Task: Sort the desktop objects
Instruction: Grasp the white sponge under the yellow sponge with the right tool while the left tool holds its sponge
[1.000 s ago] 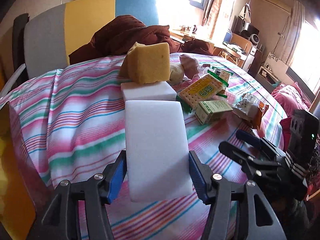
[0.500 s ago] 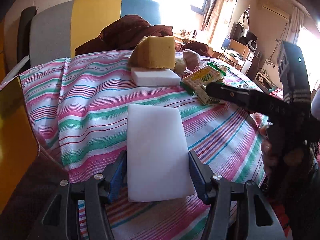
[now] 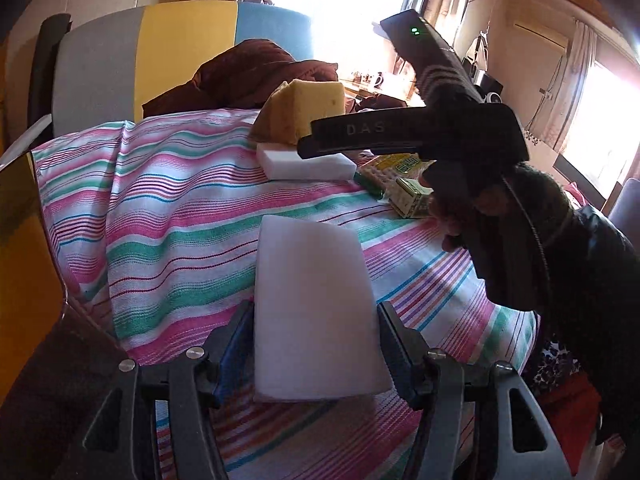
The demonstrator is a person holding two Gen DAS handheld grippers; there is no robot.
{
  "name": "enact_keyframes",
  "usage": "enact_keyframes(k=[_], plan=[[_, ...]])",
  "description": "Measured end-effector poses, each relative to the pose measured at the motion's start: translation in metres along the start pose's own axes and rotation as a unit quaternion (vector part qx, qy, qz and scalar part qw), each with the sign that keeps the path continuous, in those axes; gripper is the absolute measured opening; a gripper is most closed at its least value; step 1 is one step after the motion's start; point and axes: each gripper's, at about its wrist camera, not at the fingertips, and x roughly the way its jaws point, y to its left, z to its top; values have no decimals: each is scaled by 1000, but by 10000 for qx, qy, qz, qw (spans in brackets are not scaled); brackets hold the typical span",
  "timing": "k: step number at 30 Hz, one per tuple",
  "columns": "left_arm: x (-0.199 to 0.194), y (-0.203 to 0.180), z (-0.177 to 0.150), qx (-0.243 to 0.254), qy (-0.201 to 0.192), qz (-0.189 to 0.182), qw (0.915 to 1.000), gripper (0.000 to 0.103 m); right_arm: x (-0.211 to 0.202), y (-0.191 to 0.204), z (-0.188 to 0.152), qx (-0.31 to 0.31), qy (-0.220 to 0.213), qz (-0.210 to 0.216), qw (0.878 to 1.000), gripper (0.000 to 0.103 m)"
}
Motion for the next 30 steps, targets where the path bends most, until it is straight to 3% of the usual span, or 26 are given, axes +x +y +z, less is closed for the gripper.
enact_keyframes(k=[4, 10, 17, 25, 30], plan=[[1, 2, 0, -59, -33, -52, 10000, 62, 14, 10, 10, -276, 213, -36, 9994, 103], [0, 6, 0, -199, -74, -168, 9996, 62, 37, 13, 17, -22, 535, -31, 9986, 103], [-1, 7, -1, -229, -106, -226, 9994, 62, 50, 20, 19, 4, 652, -450, 9969, 103], [-1, 4, -3, -70, -121, -140, 9998, 62, 21, 28, 8, -187, 422, -299, 9985, 99], [-3, 3, -3, -86, -127, -114, 9998, 62, -15, 24, -10, -30, 240, 90, 9997, 99]])
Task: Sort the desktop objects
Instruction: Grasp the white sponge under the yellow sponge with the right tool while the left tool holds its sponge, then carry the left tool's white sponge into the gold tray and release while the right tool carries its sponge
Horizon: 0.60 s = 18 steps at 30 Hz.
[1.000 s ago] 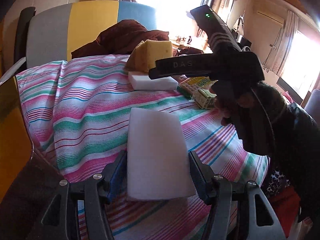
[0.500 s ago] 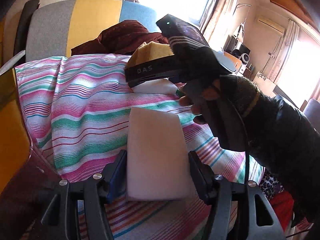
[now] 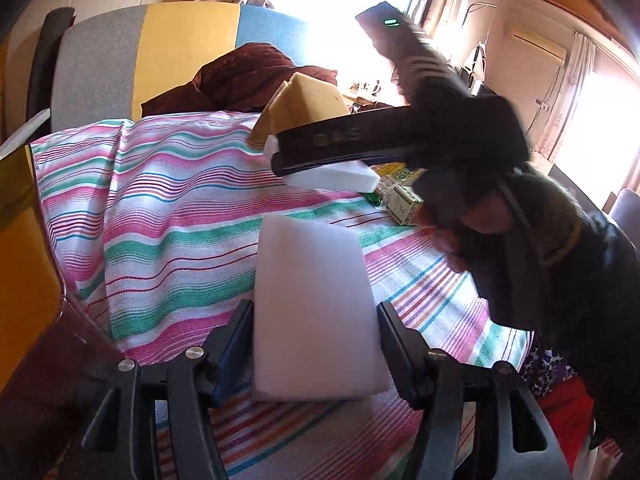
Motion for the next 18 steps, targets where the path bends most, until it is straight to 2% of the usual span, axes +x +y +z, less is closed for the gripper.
enact_keyframes(k=[7, 12, 15, 17, 18], plan=[[-10, -5, 0, -40, 75, -33, 10000, 61, -39, -5, -38, 291, -160, 489, 9983, 100], [-29, -15, 0, -20, -16, -126, 9999, 61, -63, -10, -70, 309, -243, 618, 9973, 100], [-43, -18, 1, -84, -89, -208, 9997, 61, -85, -20, -86, 571, -518, 1375, 9875, 100], [-53, -18, 2, -134, -158, -201, 9996, 61, -99, -28, -93, 828, -714, 1644, 9803, 100], [-58, -17, 3, -182, -190, -221, 9994, 61, -103, -30, -95, 882, -771, 1590, 9803, 100]])
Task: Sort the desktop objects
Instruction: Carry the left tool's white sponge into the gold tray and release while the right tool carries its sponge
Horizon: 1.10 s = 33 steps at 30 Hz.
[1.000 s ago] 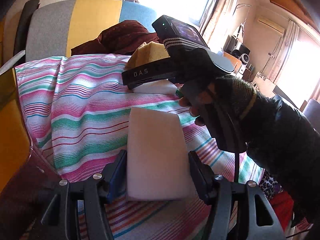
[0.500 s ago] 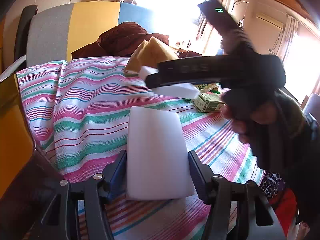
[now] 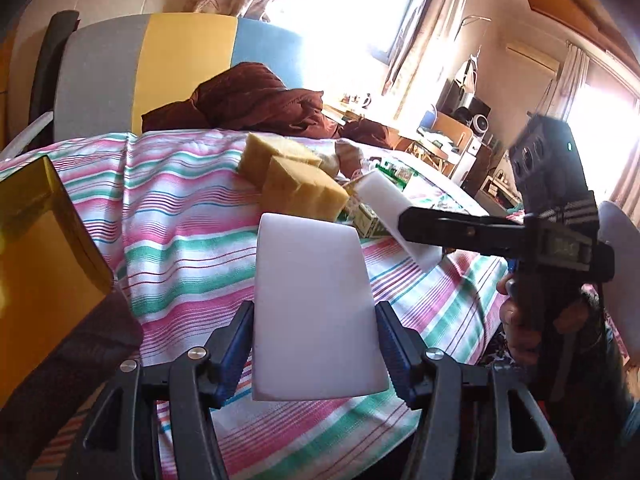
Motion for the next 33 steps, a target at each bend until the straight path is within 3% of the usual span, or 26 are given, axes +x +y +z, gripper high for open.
enact_keyframes(k=[7, 13, 19, 26, 33], plan=[[-40, 8, 11, -188, -265, 188, 9993, 61, -7, 4, -9, -61, -140, -378, 9992, 100], [-73, 58, 34, -652, -397, 854, 9934, 61, 1, 26, -11, -417, -174, -378, 9983, 101], [-89, 137, 62, -1303, -315, 1685, 9765, 61, 12, 52, -14, -787, -127, -274, 9964, 101], [-59, 217, 78, -2294, 139, 1808, 9563, 61, 25, 67, -18, -1007, 0, -156, 9948, 101], [-30, 250, 82, -2741, 289, 2126, 9375, 61, 33, 61, -17, -915, 62, -133, 9957, 101]])
